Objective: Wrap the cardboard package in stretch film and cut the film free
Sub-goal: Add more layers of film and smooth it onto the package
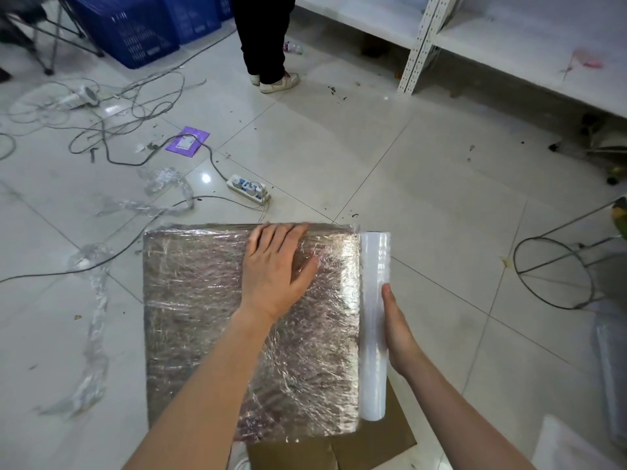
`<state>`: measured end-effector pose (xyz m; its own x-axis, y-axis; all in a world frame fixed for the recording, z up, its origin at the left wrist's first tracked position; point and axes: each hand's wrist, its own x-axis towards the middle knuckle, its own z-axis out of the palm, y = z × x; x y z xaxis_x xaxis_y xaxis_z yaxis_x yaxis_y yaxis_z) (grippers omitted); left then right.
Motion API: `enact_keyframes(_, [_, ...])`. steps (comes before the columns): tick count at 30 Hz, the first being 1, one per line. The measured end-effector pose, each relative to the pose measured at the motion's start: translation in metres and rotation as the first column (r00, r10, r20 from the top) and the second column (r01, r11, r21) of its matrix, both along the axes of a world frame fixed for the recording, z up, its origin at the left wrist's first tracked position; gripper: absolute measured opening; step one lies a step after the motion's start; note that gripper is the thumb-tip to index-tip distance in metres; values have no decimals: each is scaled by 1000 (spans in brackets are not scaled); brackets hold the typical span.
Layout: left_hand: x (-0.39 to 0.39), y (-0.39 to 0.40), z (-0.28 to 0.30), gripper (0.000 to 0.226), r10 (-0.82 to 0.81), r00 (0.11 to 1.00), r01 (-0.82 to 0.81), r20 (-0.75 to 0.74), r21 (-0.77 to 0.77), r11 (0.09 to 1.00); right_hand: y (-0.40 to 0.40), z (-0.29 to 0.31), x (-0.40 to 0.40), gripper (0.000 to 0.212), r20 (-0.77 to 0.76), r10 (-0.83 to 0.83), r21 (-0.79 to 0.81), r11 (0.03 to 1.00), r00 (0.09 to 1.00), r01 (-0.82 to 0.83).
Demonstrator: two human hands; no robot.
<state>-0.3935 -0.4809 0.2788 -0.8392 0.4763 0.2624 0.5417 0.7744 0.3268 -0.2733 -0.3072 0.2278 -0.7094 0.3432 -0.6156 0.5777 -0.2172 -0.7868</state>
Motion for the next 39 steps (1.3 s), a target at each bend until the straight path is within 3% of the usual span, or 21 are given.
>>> enact_keyframes(3, [6, -7, 16, 62, 54, 979, -100, 194, 233, 967, -11, 6, -3, 73, -54, -78, 35, 996, 996, 80])
enact_keyframes(4, [11, -12, 21, 61, 113, 983, -145, 148, 228, 963, -13, 7, -5, 66, -59, -85, 37, 996, 995, 87])
enact_keyframes(6, [36, -20, 19, 61, 198, 978, -191, -60, 106, 976, -14, 2, -6, 61, -67, -89, 65, 994, 994, 93])
enact_keyframes(8, [80, -20, -7, 58, 123, 984, -123, -129, 4, 992, -14, -3, -7, 58, -89, -126, 84, 987, 988, 134])
enact_keyframes(11, [142, -19, -70, 58, -62, 993, 48, -101, -138, 989, -14, -10, -6, 56, -114, -166, 131, 975, 979, 181])
enact_keyframes(14, [157, -22, -106, 53, -51, 997, 38, -54, -216, 976, -14, -21, -2, 55, -139, -188, 155, 966, 972, 209])
enact_keyframes(20, [163, -25, -101, 63, -31, 996, 15, -79, -197, 980, -14, -29, 4, 62, -140, -170, 196, 961, 975, 195])
enact_keyframes(23, [178, -13, -96, 77, -127, 986, 105, -107, -189, 976, -18, -30, 5, 68, -137, -178, 231, 951, 975, 206])
enact_keyframes(28, [197, -3, -133, 57, -321, 943, 260, -84, -409, 874, -16, -36, 10, 60, -142, -140, 271, 947, 980, 174])
enact_keyframes(31, [200, -6, -138, 57, -347, 935, 300, -80, -348, 888, -13, -40, 16, 59, -153, -144, 254, 950, 978, 180])
enact_keyframes(34, [198, -12, -112, 63, -276, 952, 262, -132, -115, 958, -20, -31, 20, 64, -133, -110, 248, 958, 985, 140])
enact_keyframes(36, [169, -10, -76, 66, -118, 971, 120, -207, -3, 993, -23, -25, 22, 68, -132, -65, 217, 972, 989, 92])
enact_keyframes(39, [102, -3, -6, 81, 149, 965, -166, -214, -63, 984, -18, -23, 35, 76, -114, 4, 182, 983, 993, 17])
